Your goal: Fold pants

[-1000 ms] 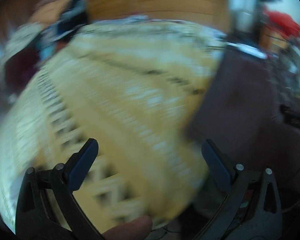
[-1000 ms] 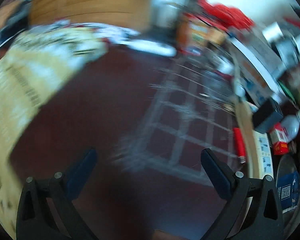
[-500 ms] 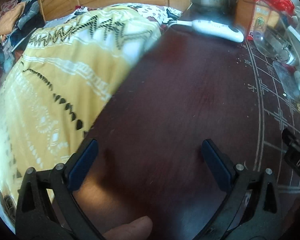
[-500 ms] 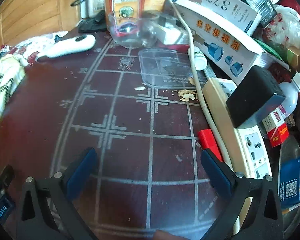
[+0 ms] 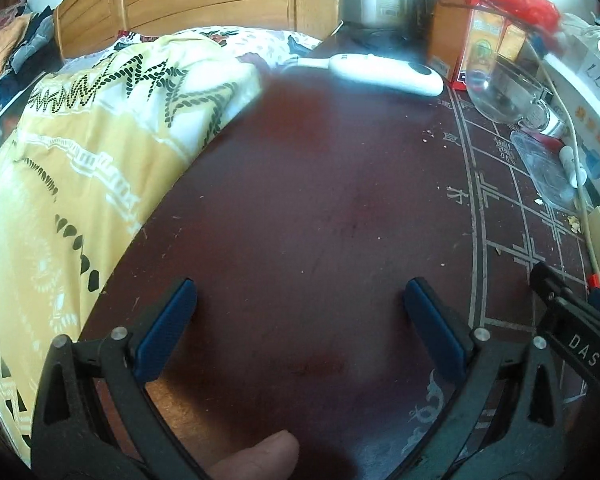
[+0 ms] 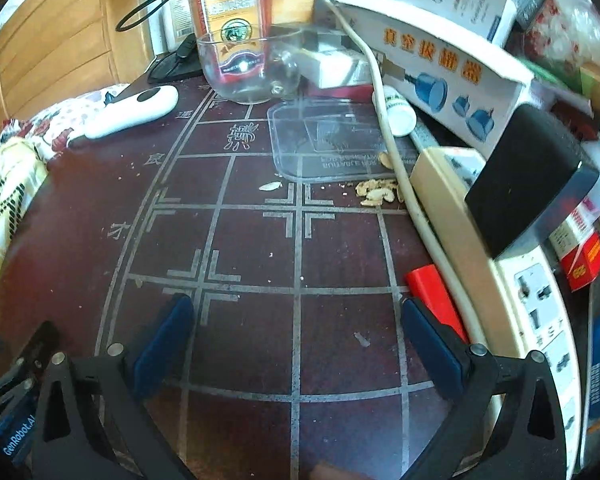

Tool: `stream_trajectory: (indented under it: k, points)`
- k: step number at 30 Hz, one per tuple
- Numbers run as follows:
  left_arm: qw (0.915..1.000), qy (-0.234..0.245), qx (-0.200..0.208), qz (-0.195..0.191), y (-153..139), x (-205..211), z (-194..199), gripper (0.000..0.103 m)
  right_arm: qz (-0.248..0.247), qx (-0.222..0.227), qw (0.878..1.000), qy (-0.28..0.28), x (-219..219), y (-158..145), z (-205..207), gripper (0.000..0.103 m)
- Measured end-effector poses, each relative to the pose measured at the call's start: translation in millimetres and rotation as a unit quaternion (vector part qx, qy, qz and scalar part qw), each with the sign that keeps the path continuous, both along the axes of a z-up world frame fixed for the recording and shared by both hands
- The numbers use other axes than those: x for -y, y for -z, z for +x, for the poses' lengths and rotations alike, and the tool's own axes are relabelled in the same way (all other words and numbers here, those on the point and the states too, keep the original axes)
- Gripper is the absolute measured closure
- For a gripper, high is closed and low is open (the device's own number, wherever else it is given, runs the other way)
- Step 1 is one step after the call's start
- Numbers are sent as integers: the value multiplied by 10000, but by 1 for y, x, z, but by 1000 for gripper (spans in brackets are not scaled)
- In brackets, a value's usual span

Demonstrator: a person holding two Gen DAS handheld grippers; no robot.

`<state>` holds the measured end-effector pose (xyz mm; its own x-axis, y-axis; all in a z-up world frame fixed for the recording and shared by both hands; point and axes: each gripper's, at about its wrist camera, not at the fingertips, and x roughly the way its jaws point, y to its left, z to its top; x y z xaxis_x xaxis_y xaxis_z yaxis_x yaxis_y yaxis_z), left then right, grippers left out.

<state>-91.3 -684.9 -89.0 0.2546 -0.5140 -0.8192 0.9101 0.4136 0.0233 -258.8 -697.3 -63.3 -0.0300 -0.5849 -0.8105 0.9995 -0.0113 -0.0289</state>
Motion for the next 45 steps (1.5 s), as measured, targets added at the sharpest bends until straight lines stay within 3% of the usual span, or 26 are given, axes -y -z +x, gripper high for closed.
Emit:
stream_trajectory:
  k: [45]
  points:
    - [9998, -196, -17, -22, 3, -1, -3, 0, 19, -13, 10000, 3, 1, 0, 2, 0]
